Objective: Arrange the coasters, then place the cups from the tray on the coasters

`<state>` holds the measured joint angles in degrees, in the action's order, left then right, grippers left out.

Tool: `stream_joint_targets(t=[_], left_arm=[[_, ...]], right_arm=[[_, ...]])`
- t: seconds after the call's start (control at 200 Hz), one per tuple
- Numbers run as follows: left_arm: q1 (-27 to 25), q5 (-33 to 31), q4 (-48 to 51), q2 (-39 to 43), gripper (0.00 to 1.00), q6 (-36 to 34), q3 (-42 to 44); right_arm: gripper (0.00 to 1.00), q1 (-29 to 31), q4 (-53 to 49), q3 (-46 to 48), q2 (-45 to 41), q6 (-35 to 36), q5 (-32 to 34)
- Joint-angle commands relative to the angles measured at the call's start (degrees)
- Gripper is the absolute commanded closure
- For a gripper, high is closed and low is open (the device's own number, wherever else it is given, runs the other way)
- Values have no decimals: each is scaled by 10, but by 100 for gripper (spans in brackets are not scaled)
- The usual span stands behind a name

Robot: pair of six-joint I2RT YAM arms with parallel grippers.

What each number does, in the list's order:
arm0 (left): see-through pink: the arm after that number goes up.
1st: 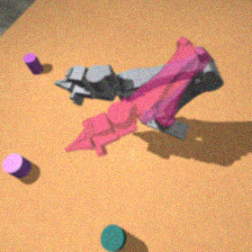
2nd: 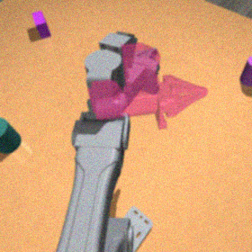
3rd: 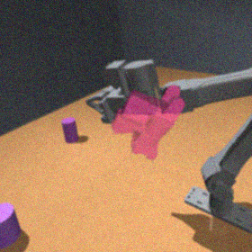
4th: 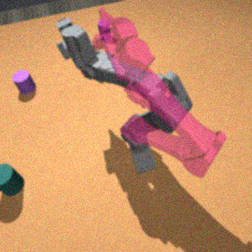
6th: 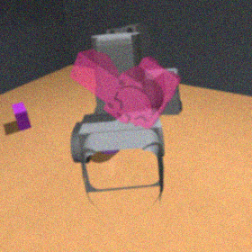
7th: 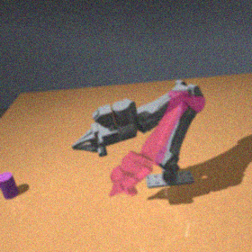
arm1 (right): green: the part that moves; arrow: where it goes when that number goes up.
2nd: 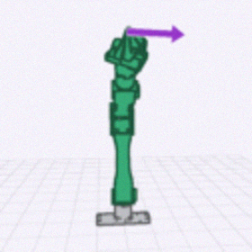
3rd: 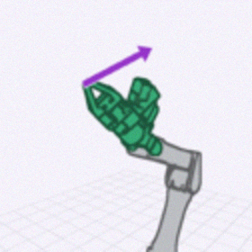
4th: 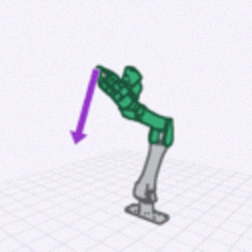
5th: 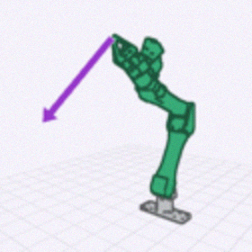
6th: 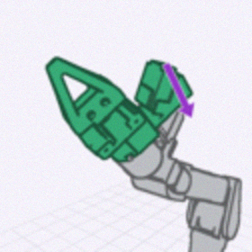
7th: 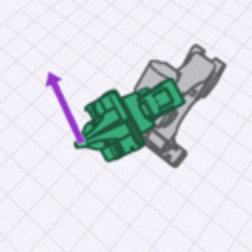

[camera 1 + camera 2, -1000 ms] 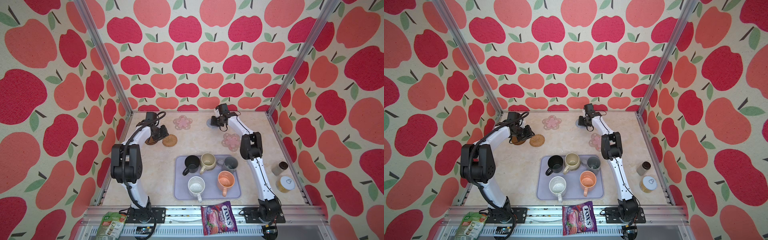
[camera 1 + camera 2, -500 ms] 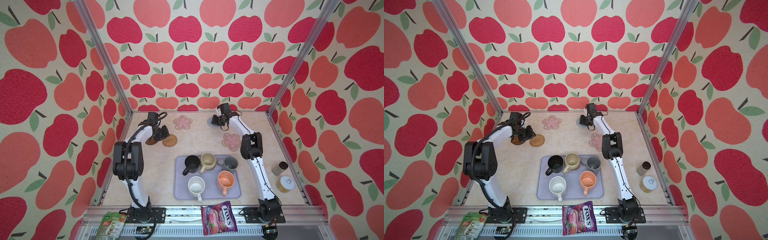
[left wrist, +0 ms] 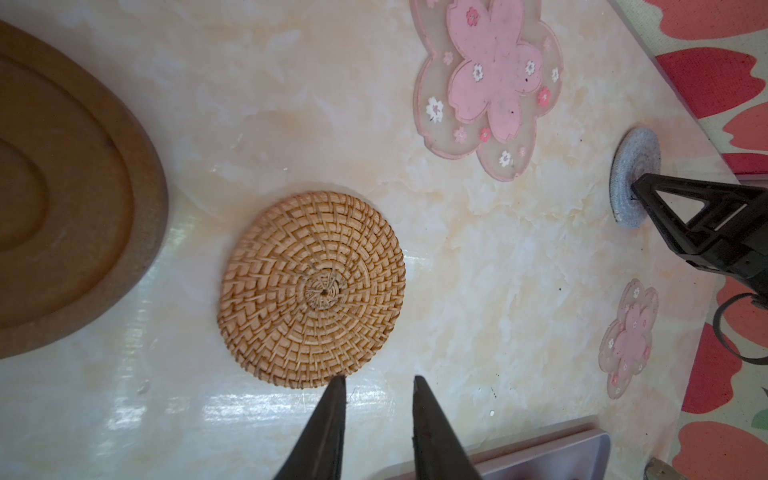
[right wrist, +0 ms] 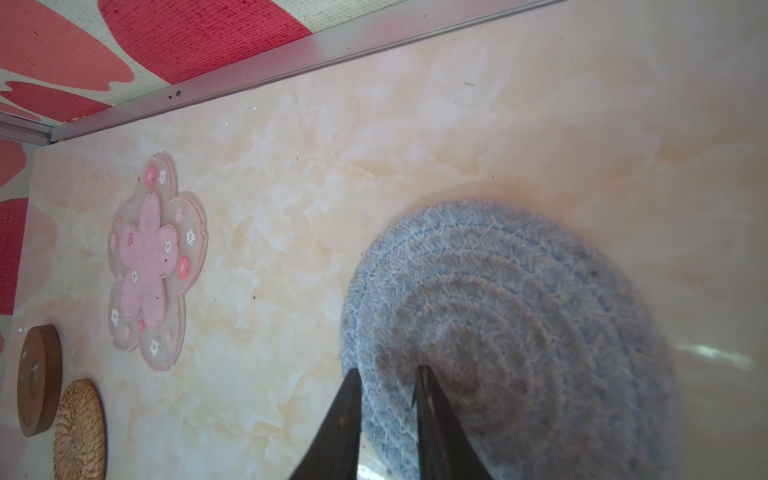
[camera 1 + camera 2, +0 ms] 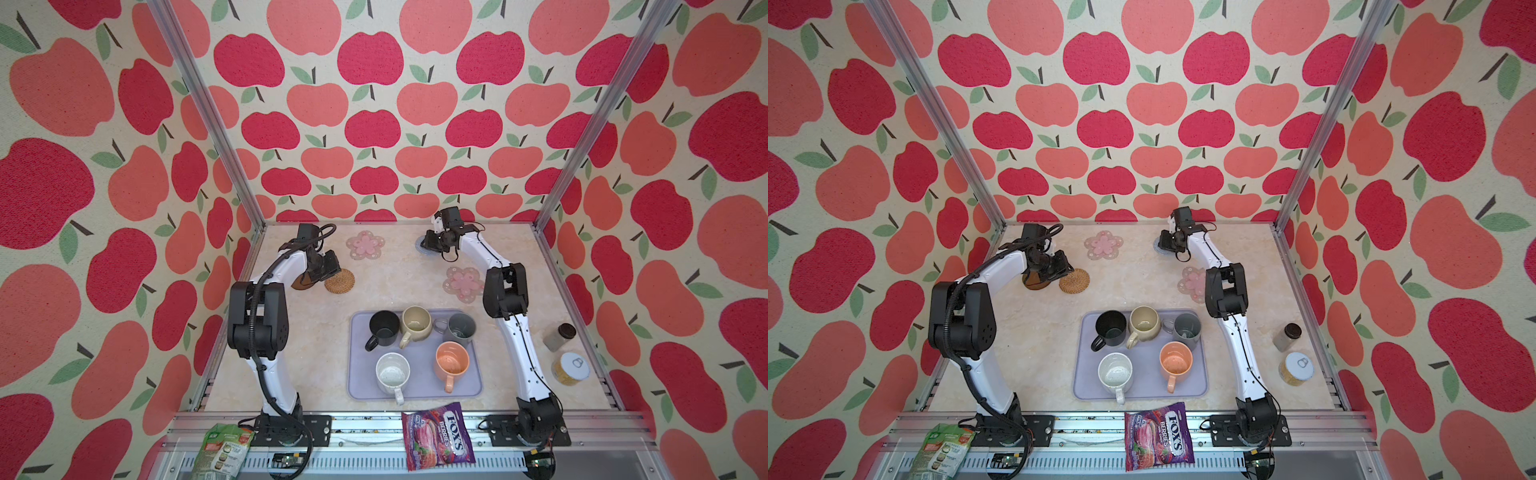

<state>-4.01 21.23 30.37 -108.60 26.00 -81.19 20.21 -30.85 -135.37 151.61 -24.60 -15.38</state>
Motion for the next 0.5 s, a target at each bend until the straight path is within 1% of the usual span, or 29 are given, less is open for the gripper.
stream_joint_targets(t=[0.0,0.165,0.275,0.495], left_arm=[[-2,-16,12,2,69,-1,-12],[-2,-26,17,13,68,-2,-5],[-2,-30,17,22,67,-2,4],[-2,-33,12,45,67,-1,30]], right_arm=[[71,-3,-4,48,-46,-12,2],[65,-3,33,116,-104,-19,-3],[64,-3,52,152,-135,-15,-3],[66,-2,36,158,-138,-9,6]])
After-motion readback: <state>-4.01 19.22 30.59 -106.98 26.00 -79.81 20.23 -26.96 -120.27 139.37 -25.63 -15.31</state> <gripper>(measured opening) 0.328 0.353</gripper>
